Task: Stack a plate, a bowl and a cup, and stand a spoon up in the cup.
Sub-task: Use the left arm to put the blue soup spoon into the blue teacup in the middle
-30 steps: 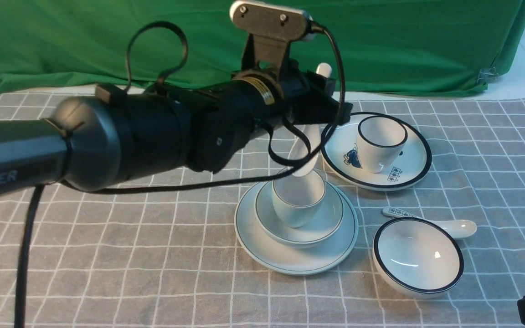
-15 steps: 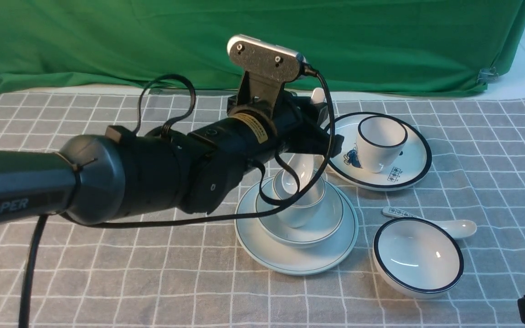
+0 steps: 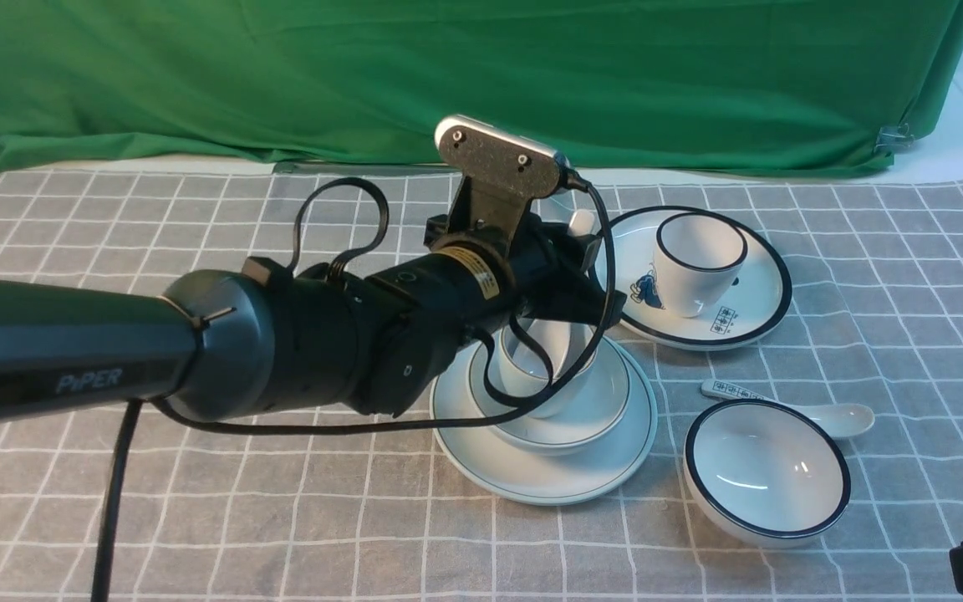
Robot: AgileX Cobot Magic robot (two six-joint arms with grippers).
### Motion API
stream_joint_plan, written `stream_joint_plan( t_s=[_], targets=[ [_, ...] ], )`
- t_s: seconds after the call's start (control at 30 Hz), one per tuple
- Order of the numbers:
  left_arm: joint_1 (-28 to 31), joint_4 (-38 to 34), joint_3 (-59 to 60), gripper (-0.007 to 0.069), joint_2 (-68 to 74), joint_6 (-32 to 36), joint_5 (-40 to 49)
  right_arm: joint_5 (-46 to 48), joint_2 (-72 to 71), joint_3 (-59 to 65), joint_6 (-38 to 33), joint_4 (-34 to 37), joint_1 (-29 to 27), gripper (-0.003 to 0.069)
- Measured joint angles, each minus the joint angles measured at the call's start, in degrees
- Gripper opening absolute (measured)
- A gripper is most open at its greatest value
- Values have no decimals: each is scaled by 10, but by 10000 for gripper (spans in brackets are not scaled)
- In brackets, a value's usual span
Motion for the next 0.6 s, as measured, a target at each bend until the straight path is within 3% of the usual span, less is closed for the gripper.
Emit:
stream_joint_plan(
  t_s=[0.27, 0.47, 0.5, 0.6],
  targets=[
    [0, 0, 0, 173, 0, 0, 12, 0, 0, 0, 0, 0, 0, 70],
    [0, 0, 0, 297, -5, -2, 43, 0, 0, 0, 0, 0, 0, 70],
    [0, 2, 0, 346, -15, 0, 67, 0, 0, 0, 0, 0, 0, 70],
    [0, 21, 0, 397, -44, 0, 115, 0, 0, 0, 0, 0, 0, 70]
  ],
)
